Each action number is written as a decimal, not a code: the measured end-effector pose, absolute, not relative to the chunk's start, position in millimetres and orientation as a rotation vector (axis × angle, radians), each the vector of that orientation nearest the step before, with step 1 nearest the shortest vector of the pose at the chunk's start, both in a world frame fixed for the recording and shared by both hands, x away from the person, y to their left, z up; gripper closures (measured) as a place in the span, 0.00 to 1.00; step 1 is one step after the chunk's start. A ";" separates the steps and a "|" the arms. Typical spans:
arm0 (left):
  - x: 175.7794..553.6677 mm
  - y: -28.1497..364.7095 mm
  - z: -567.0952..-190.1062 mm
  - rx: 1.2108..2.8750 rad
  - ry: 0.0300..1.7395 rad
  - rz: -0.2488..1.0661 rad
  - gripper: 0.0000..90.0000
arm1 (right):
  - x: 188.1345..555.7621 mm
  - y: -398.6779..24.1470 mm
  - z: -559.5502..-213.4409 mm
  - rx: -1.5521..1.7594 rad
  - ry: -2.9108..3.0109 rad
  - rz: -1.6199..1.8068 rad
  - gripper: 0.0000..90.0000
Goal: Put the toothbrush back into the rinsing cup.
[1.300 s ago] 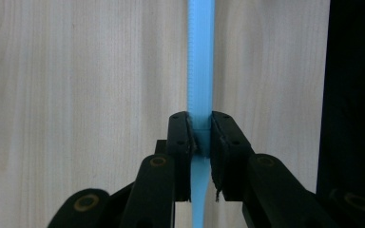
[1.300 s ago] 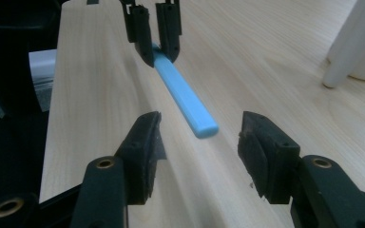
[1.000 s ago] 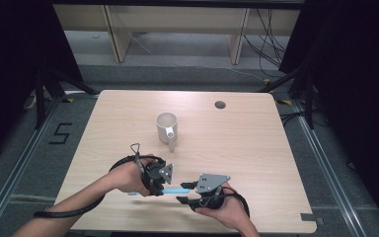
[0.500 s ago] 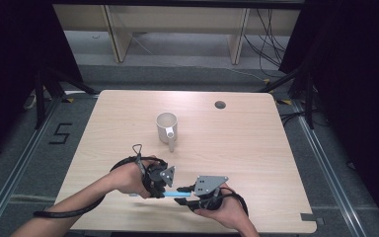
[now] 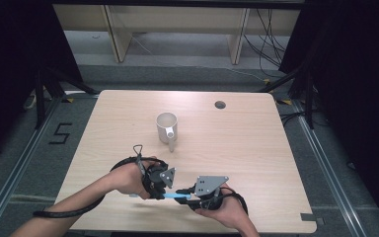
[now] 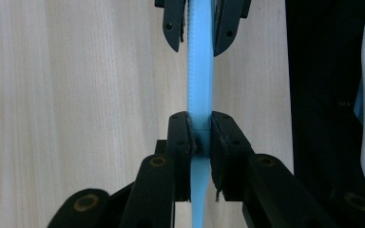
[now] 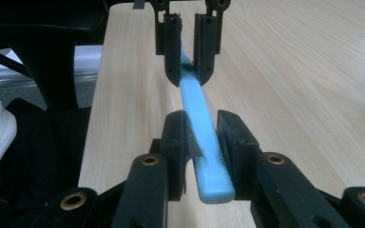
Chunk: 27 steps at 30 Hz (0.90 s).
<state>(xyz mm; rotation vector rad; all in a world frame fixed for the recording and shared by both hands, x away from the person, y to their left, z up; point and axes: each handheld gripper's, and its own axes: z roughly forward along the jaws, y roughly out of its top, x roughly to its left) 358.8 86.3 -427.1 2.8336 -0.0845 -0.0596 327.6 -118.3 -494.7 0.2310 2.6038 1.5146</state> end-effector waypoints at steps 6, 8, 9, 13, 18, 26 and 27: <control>358.3 86.7 -426.7 2.838 -0.103 -0.057 0.86 | 327.3 -118.1 -496.1 0.199 2.619 1.519 0.86; 358.2 87.0 -426.2 2.837 -0.111 -0.060 0.86 | 327.6 -117.6 -495.7 0.164 2.613 1.523 0.87; 358.3 87.2 -425.8 2.837 -0.116 -0.063 0.86 | 327.0 -117.7 -495.3 0.168 2.614 1.519 0.87; 357.0 87.6 -425.8 2.829 -0.125 -0.073 0.86 | 325.5 -118.3 -493.8 0.156 2.619 1.523 0.88; 356.7 87.7 -425.4 2.827 -0.127 -0.070 0.86 | 324.5 -118.0 -493.2 0.154 2.608 1.521 0.88; 359.5 94.2 -419.3 2.754 -0.056 -0.031 0.75 | 324.8 -122.0 -491.1 0.171 2.595 1.506 0.88; 360.0 96.4 -417.4 2.735 -0.032 -0.014 0.71 | 325.0 -123.7 -490.6 0.189 2.585 1.504 0.88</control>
